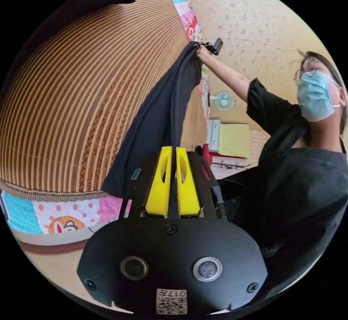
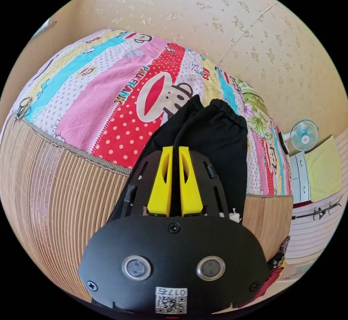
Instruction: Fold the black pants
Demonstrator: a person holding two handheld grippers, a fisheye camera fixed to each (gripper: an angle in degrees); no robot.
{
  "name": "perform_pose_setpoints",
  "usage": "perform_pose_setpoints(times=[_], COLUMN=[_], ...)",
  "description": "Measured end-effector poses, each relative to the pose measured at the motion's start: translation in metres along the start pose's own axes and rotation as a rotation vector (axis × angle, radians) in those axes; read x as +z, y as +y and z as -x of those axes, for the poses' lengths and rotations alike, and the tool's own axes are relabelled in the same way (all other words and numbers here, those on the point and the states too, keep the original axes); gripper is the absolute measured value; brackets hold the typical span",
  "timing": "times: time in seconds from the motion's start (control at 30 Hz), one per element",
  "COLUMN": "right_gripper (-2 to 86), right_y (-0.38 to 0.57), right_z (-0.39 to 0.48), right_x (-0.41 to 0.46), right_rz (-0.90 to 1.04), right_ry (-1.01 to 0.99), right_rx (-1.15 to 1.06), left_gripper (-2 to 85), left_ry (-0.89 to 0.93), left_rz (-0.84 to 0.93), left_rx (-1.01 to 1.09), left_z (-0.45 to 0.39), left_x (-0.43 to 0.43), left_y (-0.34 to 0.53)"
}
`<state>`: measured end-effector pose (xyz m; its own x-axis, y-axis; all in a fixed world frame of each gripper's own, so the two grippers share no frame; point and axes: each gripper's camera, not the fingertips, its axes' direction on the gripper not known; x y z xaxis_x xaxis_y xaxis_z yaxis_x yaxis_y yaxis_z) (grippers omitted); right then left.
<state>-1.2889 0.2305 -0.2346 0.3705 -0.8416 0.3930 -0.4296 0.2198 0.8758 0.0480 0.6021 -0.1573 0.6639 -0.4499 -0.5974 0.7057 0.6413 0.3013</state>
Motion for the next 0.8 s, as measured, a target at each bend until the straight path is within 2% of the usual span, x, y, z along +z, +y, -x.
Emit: perform_pose_setpoints(times=[0.1,0.17,0.27,0.3,0.37,0.43,0.5,0.57,0.63,0.7,0.8], right_gripper=[4.4,5.3,6.9,7.3,7.3,7.5,7.7,8.1,9.2,10.0,10.9], right_y=[-0.010,-0.011,-0.013,-0.008,0.021,0.091,0.148,0.201,0.271,0.331,0.399], right_z=[-0.008,-0.003,-0.007,-0.010,-0.009,-0.011,-0.025,-0.042,-0.057,-0.050,-0.045], right_x=[0.016,0.025,0.012,-0.002,-0.035,-0.079,-0.117,-0.150,-0.162,-0.161,-0.177], right_rz=[0.060,0.076,0.057,0.037,-0.030,-0.047,-0.025,0.053,0.291,0.480,0.554], right_ry=[-0.098,-0.115,-0.155,-0.229,-0.238,-0.198,-0.298,-0.448,-0.695,-0.834,-0.877], right_rx=[0.109,0.025,-0.022,-0.071,-0.245,-0.469,-0.544,-0.513,-0.353,-0.288,-0.180], left_gripper=[1.3,2.4,3.4,3.7,5.1,6.1,7.5,9.1,10.0,10.1,10.2], left_ry=[-0.097,-0.287,-0.385,-0.387,-0.411,-0.413,-0.388,-0.361,-0.335,-0.302,-0.365], left_rz=[-0.030,-0.002,-0.015,-0.030,-0.113,-0.169,-0.182,-0.165,-0.161,-0.147,-0.064], left_rx=[-0.025,-0.123,-0.109,-0.109,-0.119,-0.097,-0.070,-0.047,-0.014,0.006,0.047], left_z=[0.002,0.022,0.027,0.027,0.021,0.014,0.011,0.011,0.013,0.016,0.011], left_x=[-0.006,0.006,0.019,0.019,0.016,0.011,0.010,0.013,0.018,0.022,0.032], left_y=[-0.005,-0.009,-0.005,-0.003,0.005,0.009,0.009,0.004,0.001,-0.005,-0.016])
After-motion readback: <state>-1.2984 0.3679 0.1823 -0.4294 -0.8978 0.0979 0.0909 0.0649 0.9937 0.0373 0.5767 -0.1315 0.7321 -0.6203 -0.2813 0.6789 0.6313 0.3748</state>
